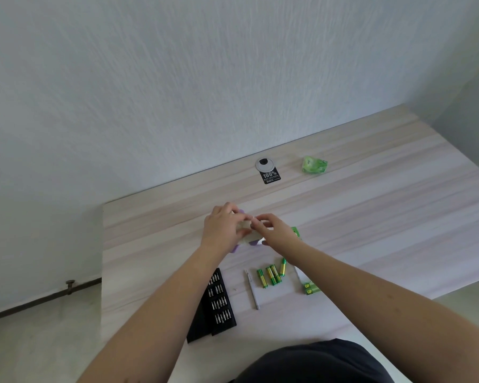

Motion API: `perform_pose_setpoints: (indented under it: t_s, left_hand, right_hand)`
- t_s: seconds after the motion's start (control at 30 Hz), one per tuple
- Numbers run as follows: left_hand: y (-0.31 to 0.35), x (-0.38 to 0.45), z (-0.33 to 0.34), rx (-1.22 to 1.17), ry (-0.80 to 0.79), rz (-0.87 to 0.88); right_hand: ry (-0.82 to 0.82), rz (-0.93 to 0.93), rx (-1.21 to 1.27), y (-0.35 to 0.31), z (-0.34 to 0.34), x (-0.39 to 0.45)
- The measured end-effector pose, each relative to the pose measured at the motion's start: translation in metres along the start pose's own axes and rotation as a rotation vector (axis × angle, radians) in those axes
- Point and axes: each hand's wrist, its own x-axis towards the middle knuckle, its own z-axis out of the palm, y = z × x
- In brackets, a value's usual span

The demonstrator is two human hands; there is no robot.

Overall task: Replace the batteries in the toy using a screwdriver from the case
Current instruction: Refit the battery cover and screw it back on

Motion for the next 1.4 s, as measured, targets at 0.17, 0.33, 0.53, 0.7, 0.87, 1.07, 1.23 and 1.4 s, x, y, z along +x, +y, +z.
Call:
perform_pose_setpoints:
  t_s: [0.17, 0.33, 0.53, 0.7, 0.87, 1.07, 1.23, 1.4]
  left_hand:
    - [-0.003, 0.002, 0.0, -0.04, -0.003, -0.001]
    - [-0.002, 0.004, -0.007, -0.024, -0.059, 0.004]
    - [-0.009, 0.002, -0.01, -0.229, -0.018, -0.017]
    - [-0.025, -0.005, -0.005, -0.482, 0.033, -0.103]
    - [-0.031, -0.007, 0.002, -0.552, 0.038, -0.084]
    - [-0.04, -0.005, 0.011, -0.599, 0.037, -0.07]
    - [-0.042, -0.005, 0.016, -0.608, 0.053, -0.049]
    - [-0.042, -0.004, 0.015, -0.624, 0.054, -0.048]
  right_hand:
    - [0.028, 0.053, -0.056, -0.013, 0.01, 0.008]
    - [-0.014, 0.033, -0.111, -0.017, 0.01, 0.01]
    - [-0.019, 0.101, 0.146, -0.01, 0.015, 0.013]
    - [-0.026, 0.154, 0.273, -0.012, 0.016, 0.014]
    - [-0.059, 0.205, 0.293, -0.016, 0.015, 0.018]
    - [-0.05, 0.21, 0.223, -0.019, 0.015, 0.019]
    - [-0.018, 0.163, 0.127, -0.022, 0.02, 0.014]
    - [0.043, 0.13, 0.098, -0.02, 0.026, 0.011]
